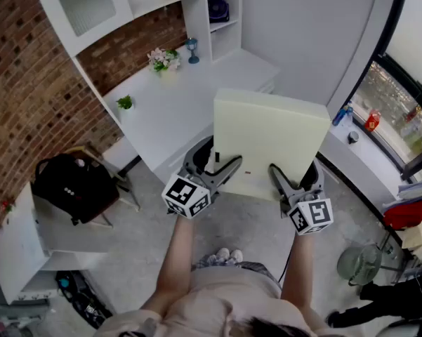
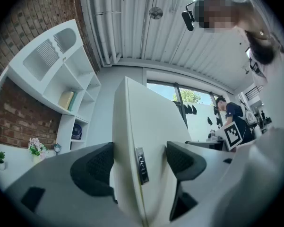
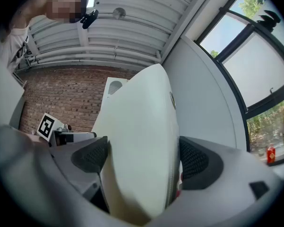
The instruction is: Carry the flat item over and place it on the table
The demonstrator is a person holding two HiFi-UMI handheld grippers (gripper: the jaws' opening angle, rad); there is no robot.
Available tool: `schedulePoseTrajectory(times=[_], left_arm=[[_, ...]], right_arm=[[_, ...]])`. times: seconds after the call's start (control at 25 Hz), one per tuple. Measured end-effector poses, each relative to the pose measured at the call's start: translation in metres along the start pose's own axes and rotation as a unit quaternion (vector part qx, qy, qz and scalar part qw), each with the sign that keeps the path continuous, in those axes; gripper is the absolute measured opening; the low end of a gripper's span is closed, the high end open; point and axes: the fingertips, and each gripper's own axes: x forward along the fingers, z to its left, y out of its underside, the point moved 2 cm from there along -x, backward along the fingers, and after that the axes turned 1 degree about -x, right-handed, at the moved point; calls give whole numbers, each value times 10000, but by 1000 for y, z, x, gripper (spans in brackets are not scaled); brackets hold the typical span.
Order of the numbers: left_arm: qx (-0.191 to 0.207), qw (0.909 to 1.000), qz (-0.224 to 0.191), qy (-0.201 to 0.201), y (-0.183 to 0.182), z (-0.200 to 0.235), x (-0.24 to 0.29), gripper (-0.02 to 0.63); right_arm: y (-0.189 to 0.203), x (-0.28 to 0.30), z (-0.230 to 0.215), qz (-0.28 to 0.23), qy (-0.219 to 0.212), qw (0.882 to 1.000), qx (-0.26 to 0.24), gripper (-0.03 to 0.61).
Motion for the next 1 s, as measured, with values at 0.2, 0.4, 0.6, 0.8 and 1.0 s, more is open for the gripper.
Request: schedulePoseTrajectory(times=[0.2, 0.4, 0.6, 0.8, 1.0], left_arm=[[-24, 10000, 4, -26, 1, 1, 5, 345], [-43, 10000, 20, -32, 3, 3, 6, 345], [-87, 10000, 15, -6, 6, 4, 8, 345], [-131, 9999, 35, 37, 8, 8, 10, 345], [-216, 9997, 30, 77, 13, 16, 12, 345]], right_arm=[[-2, 3, -4, 31, -25, 10000, -17, 488], [0, 4, -6, 48, -38, 10000, 6, 488], [3, 4, -7, 73, -7, 10000, 12, 486], [5, 7, -8, 122, 21, 9999, 40, 488], [9, 14, -8, 150, 17, 9999, 48, 488]])
